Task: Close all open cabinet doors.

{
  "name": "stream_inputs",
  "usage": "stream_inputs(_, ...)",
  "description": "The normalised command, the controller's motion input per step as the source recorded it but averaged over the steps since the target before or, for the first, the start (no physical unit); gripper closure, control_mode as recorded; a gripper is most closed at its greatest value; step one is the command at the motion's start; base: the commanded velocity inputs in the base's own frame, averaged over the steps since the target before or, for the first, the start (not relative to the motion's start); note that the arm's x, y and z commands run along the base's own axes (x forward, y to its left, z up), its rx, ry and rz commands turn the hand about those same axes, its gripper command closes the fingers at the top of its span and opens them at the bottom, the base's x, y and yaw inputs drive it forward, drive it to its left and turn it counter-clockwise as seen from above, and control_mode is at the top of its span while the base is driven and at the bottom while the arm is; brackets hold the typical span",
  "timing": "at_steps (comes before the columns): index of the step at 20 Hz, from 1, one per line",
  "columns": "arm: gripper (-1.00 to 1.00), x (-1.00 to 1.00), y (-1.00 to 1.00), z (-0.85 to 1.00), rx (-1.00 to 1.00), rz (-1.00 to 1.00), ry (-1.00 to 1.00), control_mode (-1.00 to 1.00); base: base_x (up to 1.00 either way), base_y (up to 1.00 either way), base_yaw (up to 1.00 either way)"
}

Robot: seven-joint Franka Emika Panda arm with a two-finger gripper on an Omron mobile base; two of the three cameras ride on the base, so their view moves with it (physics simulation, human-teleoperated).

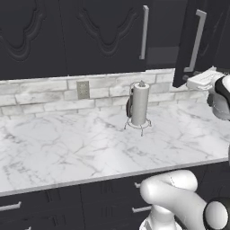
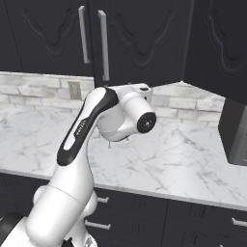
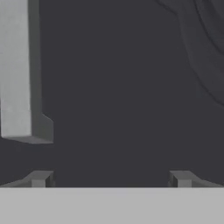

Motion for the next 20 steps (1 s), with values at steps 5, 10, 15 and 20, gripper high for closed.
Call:
stream_inputs(5,-1.00,0.42,0.01,-0.14,0.00,0.00,0.00,-1.00,0.00,0.00,0.00)
stream_inputs(10,-1.00,0.33,0.07,-0.14,0.00,0.00,0.00,-1.00,0.00,0.00,0.00)
stream_inputs(15,-1.00,0.28,0.08,-0.14,0.00,0.00,0.00,-1.00,0.00,0.00,0.00)
stream_inputs(20,-1.00,0.30,0.06,-0.03,0.00,0.00,0.00,-1.00,0.00,0.00,0.00)
